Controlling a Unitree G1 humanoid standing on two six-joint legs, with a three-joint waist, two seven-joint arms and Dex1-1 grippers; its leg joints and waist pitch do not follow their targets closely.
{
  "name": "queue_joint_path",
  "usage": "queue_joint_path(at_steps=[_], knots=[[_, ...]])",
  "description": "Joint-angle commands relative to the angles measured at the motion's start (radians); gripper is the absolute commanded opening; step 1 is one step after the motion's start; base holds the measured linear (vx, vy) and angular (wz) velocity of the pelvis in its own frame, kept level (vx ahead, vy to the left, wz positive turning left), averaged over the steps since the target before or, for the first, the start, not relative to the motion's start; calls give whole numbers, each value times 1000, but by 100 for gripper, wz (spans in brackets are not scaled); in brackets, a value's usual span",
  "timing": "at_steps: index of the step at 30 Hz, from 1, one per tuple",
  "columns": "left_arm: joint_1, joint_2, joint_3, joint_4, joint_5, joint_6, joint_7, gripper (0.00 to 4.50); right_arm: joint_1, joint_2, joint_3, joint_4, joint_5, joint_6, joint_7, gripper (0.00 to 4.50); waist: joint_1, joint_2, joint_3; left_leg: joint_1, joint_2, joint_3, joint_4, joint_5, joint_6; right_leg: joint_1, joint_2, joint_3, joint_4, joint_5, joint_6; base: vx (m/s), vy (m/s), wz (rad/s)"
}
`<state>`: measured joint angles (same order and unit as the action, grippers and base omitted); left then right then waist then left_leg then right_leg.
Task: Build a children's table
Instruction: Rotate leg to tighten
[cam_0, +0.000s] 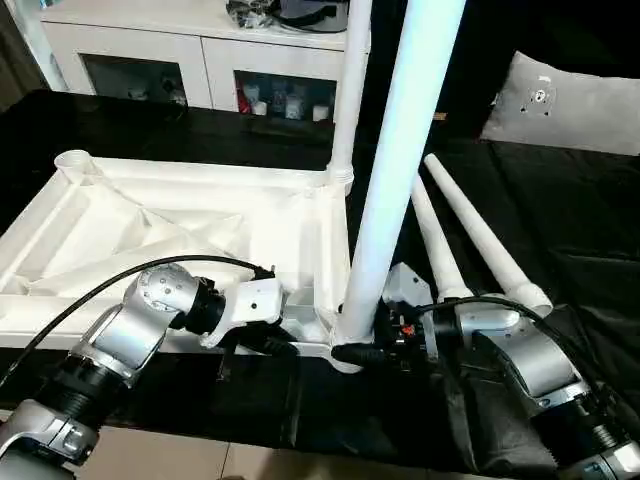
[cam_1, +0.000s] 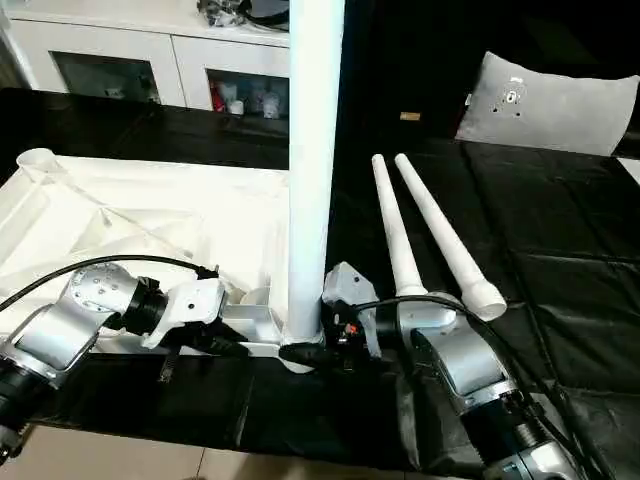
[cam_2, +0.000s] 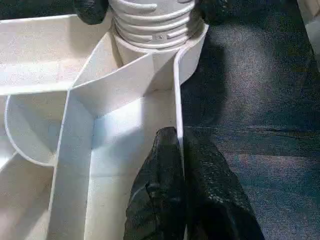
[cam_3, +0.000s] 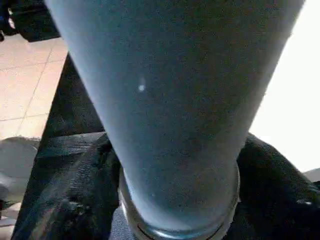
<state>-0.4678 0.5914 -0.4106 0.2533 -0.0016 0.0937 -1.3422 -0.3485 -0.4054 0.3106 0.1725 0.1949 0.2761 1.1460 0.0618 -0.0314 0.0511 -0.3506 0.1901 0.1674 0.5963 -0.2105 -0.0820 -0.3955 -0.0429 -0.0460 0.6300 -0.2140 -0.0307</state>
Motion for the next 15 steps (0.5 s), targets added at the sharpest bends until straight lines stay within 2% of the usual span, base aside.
queue_joint_path(at_steps=[1, 4, 5, 7, 8, 9, 11, 13, 15], knots=[[-7, 0, -29, 2, 20, -21, -25, 0, -1, -9, -4, 1, 8, 6, 10, 293, -1, 5, -60, 0, 40, -6, -62, -74, 41, 60, -88, 54, -69, -52, -213, 0, 0, 0], [-7, 0, -28, 4, 20, -23, -23, 0, 2, -8, -3, -1, 7, 5, 7, 282, -1, 6, -60, 0, 40, -6, -62, -69, 42, 59, -87, 54, -68, -42, -215, 0, 0, 0], [-6, -1, -27, 5, 19, -23, -19, 0, 8, -3, -4, -9, 13, 11, 4, 276, -1, 9, -61, 1, 40, -6, -62, -74, 40, 59, -87, 54, -68, -45, -215, 0, 0, 0], [-4, -4, -23, 3, 13, -17, -15, 0, 17, 3, -5, -18, 22, 21, 1, 274, -1, 8, -60, 1, 40, -6, -62, -75, 40, 60, -87, 54, -68, -46, -216, 0, 0, 0], [-1, -7, -18, -1, 8, -10, -11, 0, 24, 8, -7, -26, 28, 29, -2, 274, -2, 3, -61, 0, 40, -6, -62, -71, 41, 61, -87, 54, -67, -45, -215, 0, 0, 0], [-1, -7, -18, -1, 8, -10, -11, 0, 24, 8, -7, -26, 28, 29, -2, 273, 0, 4, -61, 1, 40, -5, -61, -69, 42, 60, -88, 55, -67, -44, -214, 0, 0, 0], [7, -16, -4, -16, -7, 23, 8, 0, 44, 35, -14, -43, 50, 61, -28, 273, -2, 5, -60, 0, 41, -6, -63, -70, 40, 60, -87, 54, -67, -49, -213, 0, 0, 0], [14, -29, 13, -34, -20, 69, 36, 0, 64, 65, -14, -49, 51, 81, -71, 272, -2, 5, -56, 1, 41, -6, -66, -91, 30, 57, -88, 53, -73, -99, -205, 0, 0, 0], [20, -56, 42, -55, -29, 149, 102, 0, 81, 117, -4, -39, 17, 76, -162, 272, -4, 6, -53, 3, 42, -6, -68, -118, 20, 54, -90, 53, -79, -154, -197, 0, 0, 0]])
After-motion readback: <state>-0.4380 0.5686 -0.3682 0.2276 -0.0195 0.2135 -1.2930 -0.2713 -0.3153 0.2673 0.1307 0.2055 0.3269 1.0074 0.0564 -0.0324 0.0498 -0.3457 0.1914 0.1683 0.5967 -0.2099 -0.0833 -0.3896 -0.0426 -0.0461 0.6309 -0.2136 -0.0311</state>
